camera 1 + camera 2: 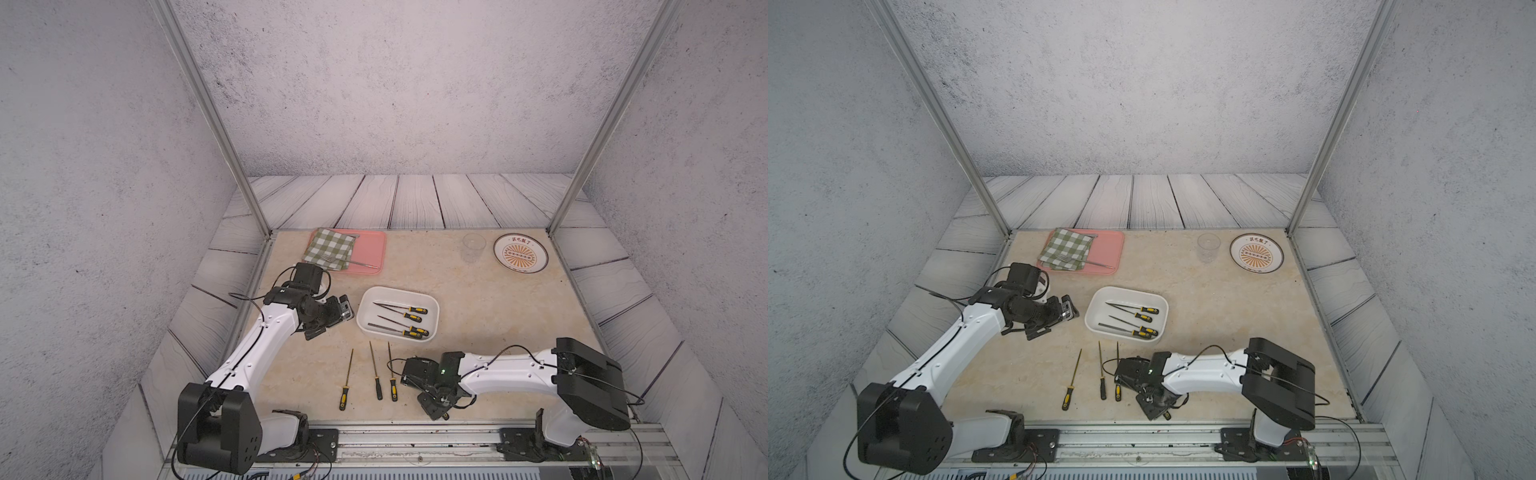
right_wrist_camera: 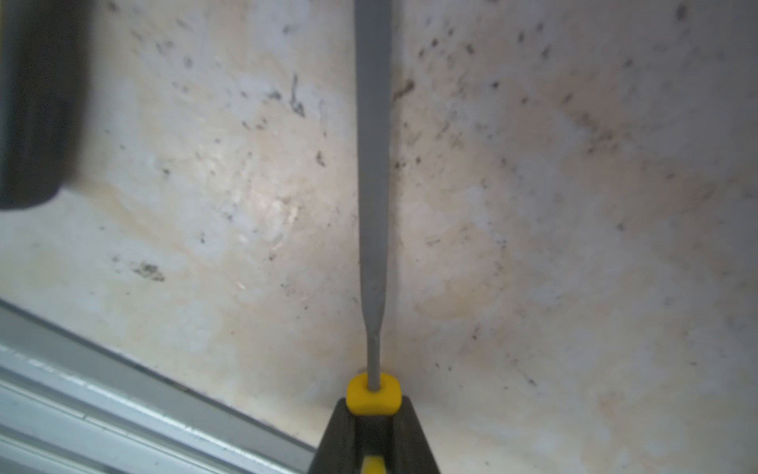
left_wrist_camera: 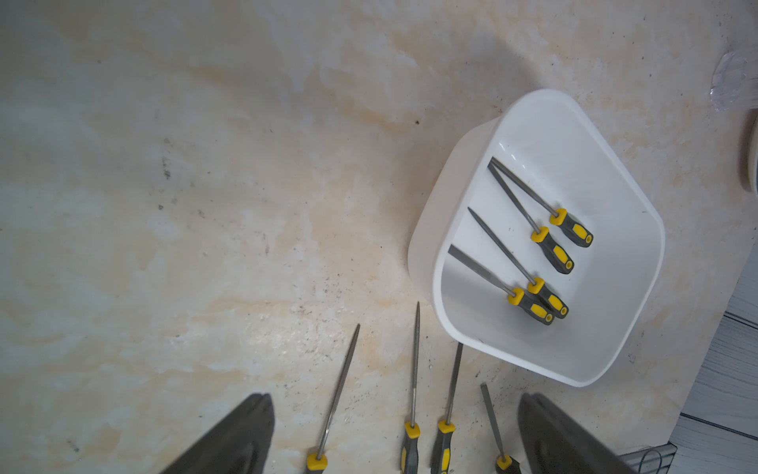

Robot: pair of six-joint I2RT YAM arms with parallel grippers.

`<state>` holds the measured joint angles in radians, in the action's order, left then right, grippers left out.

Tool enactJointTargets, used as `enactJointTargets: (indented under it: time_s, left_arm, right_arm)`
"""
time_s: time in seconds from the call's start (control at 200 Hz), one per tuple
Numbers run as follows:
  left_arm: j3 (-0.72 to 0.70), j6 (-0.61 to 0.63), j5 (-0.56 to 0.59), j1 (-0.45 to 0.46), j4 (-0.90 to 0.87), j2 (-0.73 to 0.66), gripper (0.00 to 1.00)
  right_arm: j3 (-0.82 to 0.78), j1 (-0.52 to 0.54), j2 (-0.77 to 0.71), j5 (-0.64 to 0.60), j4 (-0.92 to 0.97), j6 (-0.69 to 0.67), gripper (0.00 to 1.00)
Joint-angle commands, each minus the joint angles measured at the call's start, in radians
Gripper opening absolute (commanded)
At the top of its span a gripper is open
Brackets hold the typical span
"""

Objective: Put the file tool into the storage box
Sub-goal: Pick up the file tool from the center of the board, then place the file tool in the storage box.

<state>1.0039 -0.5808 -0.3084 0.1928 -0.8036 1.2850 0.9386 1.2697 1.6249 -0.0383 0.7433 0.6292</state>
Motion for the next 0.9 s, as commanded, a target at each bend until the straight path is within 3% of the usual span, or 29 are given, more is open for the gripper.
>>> enactJointTargets:
  time_s: [0.0,0.285,0.42,0.676,0.896]
  left_arm:
    - [0.036,0.0,0.018,0.004,0.013,0.01,0.98]
    - [0.062,-0.019,-0.006,0.0,0.063,0.075,0.98]
    - [0.095,0.001,-0.025,0.0,0.058,0.102,0.98]
    - [0.118,0.038,-0.02,0.0,0.026,0.111,0.98]
    - [0.11,0.043,0.009,0.0,-0.006,0.103,0.98]
  right_arm:
    - [0.071,0.005,-0.088,-0.056,0.091,-0.122,0.12]
    - [0.273,-0.009,-0.16,-0.127,0.23,-0.282,0.13]
    - [0.328,-0.109,-0.16,-0.082,0.178,-0.415,0.14]
    - [0.533,-0.33,0.065,0.038,0.185,-0.681,0.13]
    - [0.681,-0.394,0.275,0.039,0.167,-0.823,0.13]
